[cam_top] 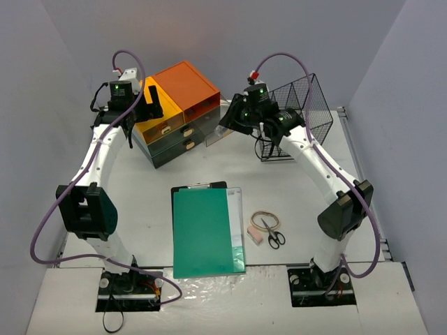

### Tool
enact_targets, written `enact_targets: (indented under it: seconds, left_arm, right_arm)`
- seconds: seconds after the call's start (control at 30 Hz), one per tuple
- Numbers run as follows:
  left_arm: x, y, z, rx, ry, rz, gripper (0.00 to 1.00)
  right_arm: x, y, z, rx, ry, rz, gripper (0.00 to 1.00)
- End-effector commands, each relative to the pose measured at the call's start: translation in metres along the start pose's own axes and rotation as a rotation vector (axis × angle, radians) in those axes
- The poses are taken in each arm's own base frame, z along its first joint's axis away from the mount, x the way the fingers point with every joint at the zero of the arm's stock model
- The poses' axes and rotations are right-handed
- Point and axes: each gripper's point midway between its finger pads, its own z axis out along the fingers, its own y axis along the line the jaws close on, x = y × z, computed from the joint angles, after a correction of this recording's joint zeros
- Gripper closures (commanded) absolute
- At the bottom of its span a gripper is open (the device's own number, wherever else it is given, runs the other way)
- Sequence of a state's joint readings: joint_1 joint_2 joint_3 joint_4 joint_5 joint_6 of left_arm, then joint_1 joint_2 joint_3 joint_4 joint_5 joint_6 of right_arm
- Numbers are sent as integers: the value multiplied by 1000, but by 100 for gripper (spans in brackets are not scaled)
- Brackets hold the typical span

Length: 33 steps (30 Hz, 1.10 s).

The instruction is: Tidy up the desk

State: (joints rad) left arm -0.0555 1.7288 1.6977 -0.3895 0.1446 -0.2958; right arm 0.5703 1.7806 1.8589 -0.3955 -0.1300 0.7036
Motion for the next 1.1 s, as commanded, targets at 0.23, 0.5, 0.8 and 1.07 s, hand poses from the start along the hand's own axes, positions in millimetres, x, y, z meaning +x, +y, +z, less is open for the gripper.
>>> enact_targets:
  seconds: [0.23,0.5,0.8,1.07]
  left_arm:
    - [24,25,0,-84,97,-28,3]
    - [24,27,-2,-89,98,-23,3]
    - [25,27,-2,-88,100,-19,3]
    - [25,27,0,-89,104,-19,3]
  right_arm:
    - [-43,101,-2,-533,7,62,100]
    - [-33,59,38,-399,0,73,100]
    - [-25,23,67,-278,-15,56,100]
    - [-16,6,86,-228,5,49,100]
